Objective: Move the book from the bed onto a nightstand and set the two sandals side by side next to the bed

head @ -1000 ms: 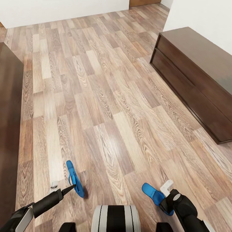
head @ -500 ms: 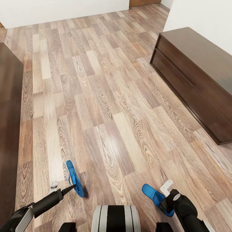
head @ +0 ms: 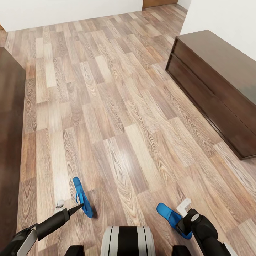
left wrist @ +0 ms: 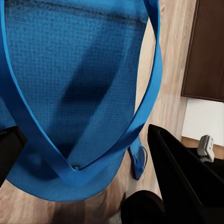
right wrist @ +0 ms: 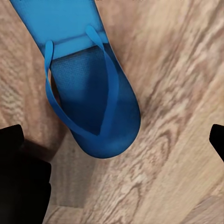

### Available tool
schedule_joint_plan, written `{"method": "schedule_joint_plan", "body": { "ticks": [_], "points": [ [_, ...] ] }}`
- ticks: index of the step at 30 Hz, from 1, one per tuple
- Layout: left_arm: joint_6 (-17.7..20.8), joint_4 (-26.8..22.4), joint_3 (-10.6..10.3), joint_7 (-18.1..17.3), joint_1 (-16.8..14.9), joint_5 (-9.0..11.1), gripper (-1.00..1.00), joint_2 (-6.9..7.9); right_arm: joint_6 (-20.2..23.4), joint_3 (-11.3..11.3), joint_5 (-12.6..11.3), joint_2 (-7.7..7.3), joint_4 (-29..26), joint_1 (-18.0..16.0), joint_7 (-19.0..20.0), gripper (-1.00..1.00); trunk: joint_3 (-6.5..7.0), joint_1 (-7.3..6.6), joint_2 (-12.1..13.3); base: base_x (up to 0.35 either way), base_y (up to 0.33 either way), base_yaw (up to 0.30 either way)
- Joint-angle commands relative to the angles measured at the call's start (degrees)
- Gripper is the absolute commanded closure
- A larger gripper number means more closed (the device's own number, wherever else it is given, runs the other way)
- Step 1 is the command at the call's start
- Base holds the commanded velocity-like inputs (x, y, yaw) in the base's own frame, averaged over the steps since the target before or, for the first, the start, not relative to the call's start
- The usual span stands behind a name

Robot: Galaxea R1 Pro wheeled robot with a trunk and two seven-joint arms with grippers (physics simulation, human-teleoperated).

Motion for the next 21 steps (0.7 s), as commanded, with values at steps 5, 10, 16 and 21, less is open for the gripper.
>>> {"method": "schedule_joint_plan", "body": {
  "ticks": [5,10,16,21],
  "points": [
    [0.4,0.0,0.1,0.1,0.0,0.1,1.00,0.00,0.2,0.1,0.6,-0.04,-0.1,0.0,0.5,-1.00,-0.03,-0.01,0.0,0.000,0.000,0.000],
    [0.4,0.0,0.1,0.1,0.0,0.1,1.00,0.00,0.2,0.1,0.6,-0.04,-0.1,0.0,0.5,-1.00,-1.14,0.12,-0.1,0.000,0.000,0.000],
    [0.4,0.0,0.1,0.0,0.0,0.1,1.00,0.00,0.2,0.1,0.6,-0.04,-0.1,0.0,0.5,-1.00,-2.25,0.25,-0.1,0.000,0.000,0.000],
    [0.7,-0.3,0.2,-2.2,0.0,0.4,1.00,0.23,0.1,0.1,0.6,-0.04,-0.1,0.0,0.5,-1.00,-2.25,0.25,-0.1,0.000,0.000,0.000]
  ]
}}
